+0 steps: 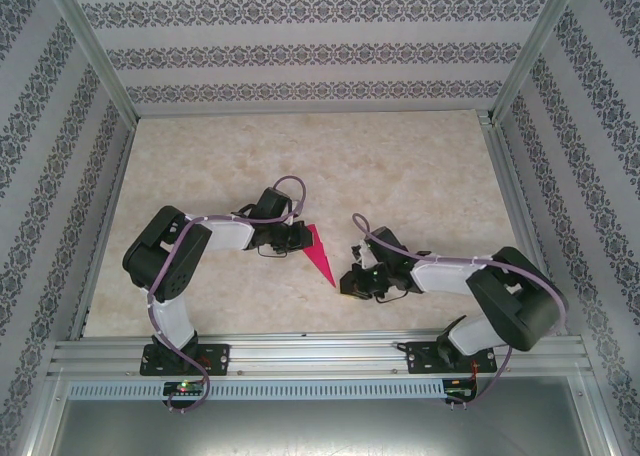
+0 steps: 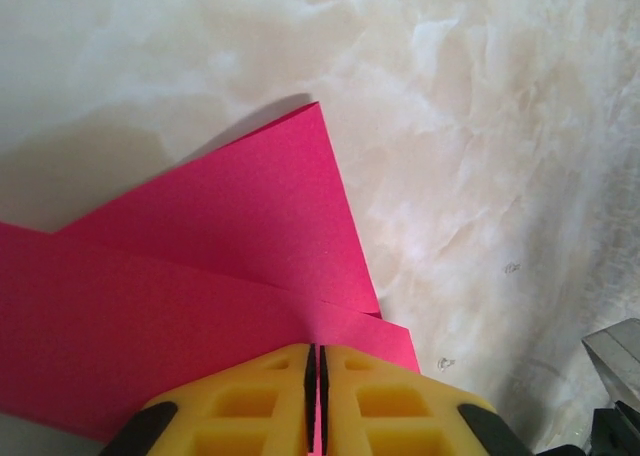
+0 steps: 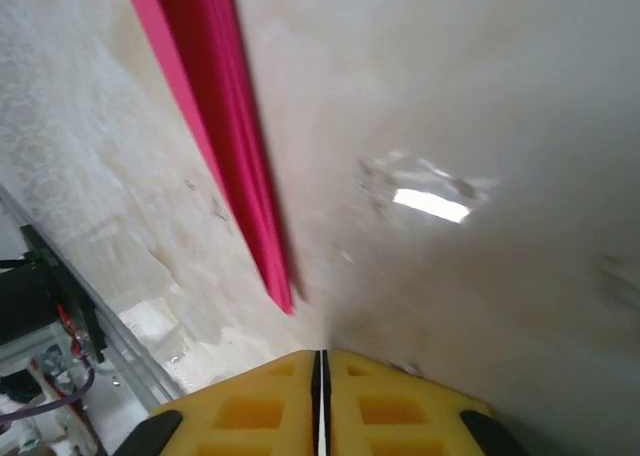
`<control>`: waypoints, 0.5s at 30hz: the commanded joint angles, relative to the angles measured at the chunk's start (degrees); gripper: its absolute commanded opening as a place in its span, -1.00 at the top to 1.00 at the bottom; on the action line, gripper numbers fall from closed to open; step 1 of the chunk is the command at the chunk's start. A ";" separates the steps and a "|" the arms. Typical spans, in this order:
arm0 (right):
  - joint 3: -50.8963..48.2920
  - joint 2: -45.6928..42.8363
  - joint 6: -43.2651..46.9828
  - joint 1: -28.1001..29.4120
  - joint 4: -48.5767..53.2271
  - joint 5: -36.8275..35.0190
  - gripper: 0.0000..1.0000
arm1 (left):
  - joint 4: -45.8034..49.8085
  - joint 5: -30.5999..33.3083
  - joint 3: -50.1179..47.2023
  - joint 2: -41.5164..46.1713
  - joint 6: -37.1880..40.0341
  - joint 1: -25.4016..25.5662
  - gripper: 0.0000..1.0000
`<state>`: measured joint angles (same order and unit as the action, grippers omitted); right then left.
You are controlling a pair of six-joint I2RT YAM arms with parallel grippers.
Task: Fold a paper plane with a square sheet of paper (pick it up from the middle)
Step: Fold the wing for the fifth time at the center of the table.
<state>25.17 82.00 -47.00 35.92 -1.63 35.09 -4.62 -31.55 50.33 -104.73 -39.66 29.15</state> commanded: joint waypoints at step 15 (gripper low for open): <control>8.65 -10.04 6.47 -4.66 7.52 -22.17 0.03 | 48.48 33.01 20.79 9.89 -5.03 8.81 -0.08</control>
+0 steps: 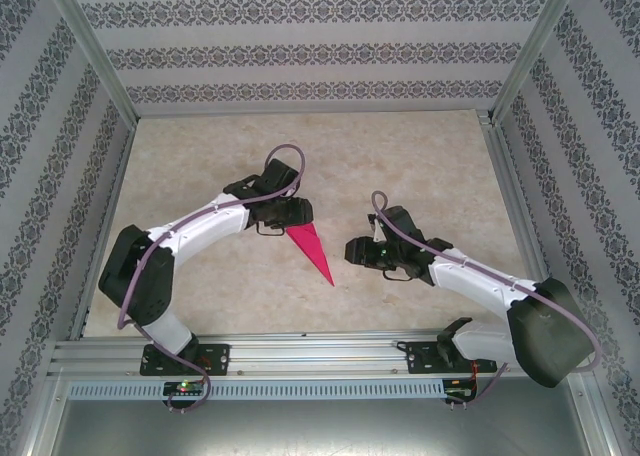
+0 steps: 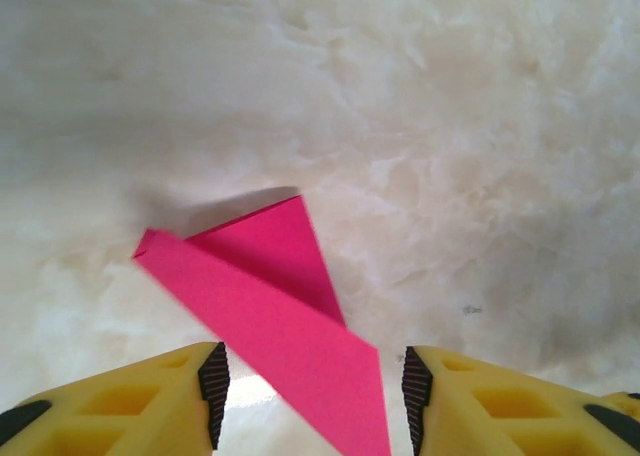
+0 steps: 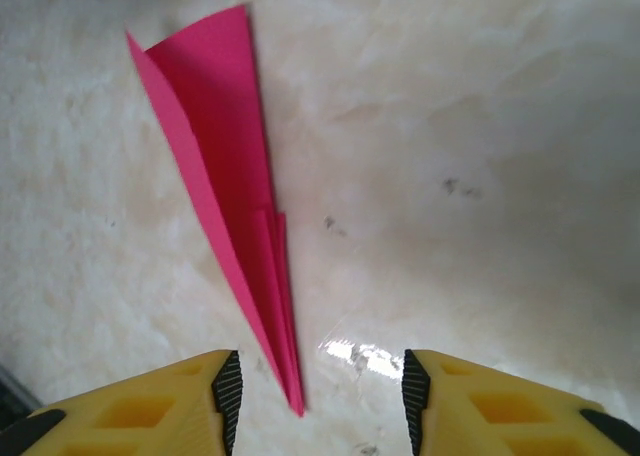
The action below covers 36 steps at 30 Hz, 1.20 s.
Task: Fold a paper plane with a square sheet of paper (pick it up from the middle)
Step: Fold the wing for the fifth time at the center of the table.
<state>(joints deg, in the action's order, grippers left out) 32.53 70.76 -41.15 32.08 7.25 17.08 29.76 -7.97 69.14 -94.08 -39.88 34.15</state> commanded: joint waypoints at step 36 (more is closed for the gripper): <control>6.40 19.86 -1.97 1.86 -17.10 12.31 -0.01 | 19.08 13.99 5.57 -9.54 -12.80 9.54 0.00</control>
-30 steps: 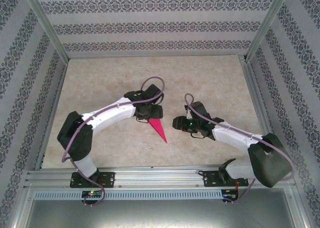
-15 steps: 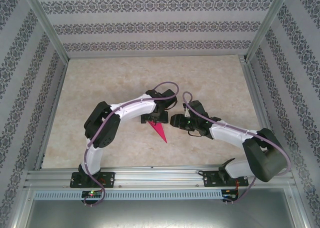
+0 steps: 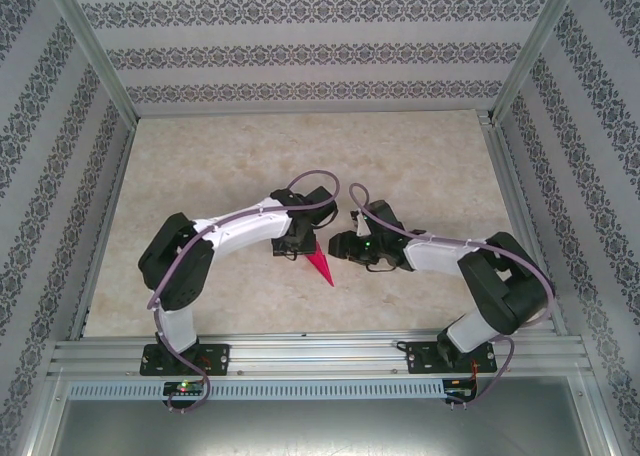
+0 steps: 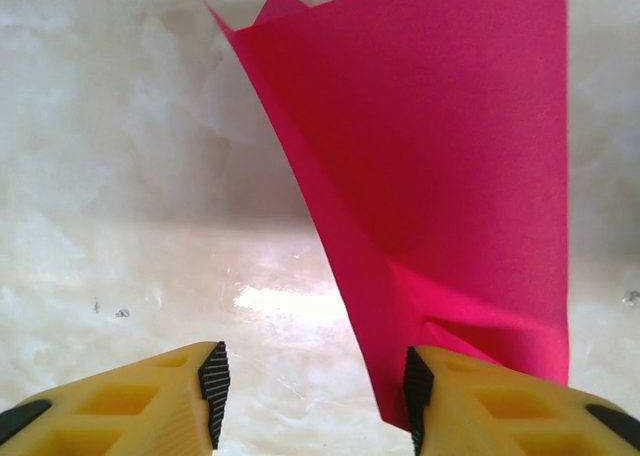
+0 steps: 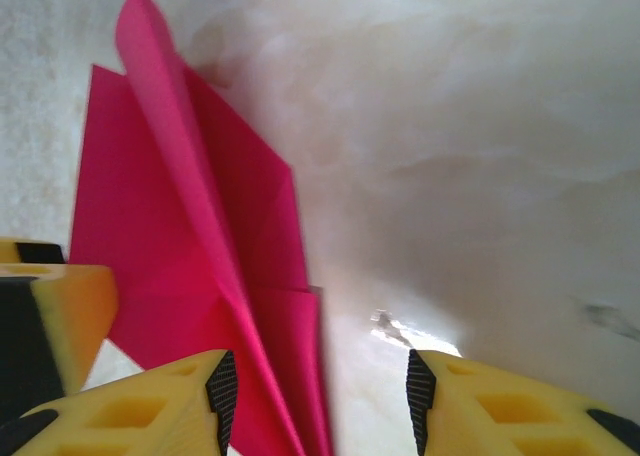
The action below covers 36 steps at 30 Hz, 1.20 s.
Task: Fold a paper plane with a square sheet of paper (pick it up from the middle)
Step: Fold the wing for the fifth time at the center of the table, then move a paper plane to the center of the table.
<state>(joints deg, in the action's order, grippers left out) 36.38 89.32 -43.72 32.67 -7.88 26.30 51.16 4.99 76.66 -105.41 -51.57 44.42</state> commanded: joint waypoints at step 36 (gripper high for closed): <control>5.94 5.70 2.72 5.74 -1.98 6.39 0.02 | -5.51 1.60 -6.12 4.25 -0.64 -1.00 0.27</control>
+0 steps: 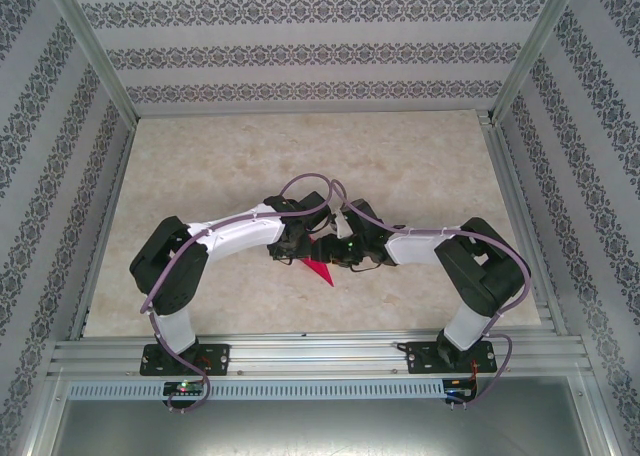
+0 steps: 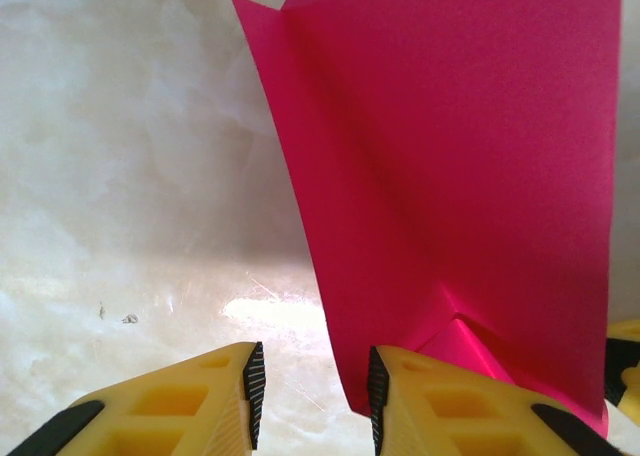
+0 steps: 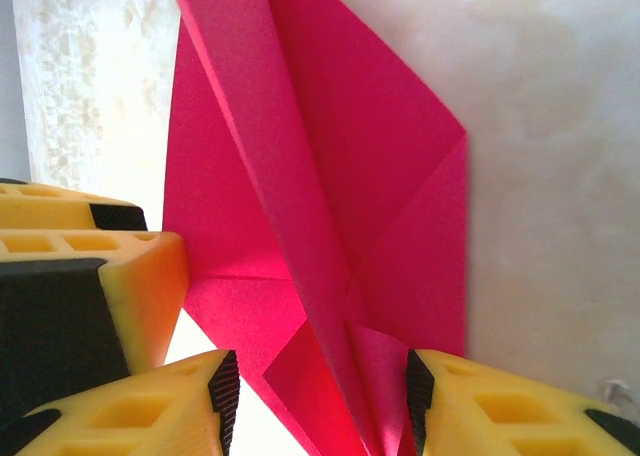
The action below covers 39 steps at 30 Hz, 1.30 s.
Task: Fold a paper plane with a square sheet of paper (pick it up from the middle)
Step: Move a paper plane to the center of the table.
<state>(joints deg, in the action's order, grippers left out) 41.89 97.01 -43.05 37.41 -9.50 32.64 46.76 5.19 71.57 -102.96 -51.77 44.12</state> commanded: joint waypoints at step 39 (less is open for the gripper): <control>6.42 2.07 10.21 4.83 12.35 -7.40 0.21 | -1.76 2.02 -2.57 2.59 -0.53 -0.69 0.44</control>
<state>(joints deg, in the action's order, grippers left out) 47.05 97.58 -34.70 41.43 1.17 25.76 45.76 6.09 69.19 -101.84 -51.92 44.12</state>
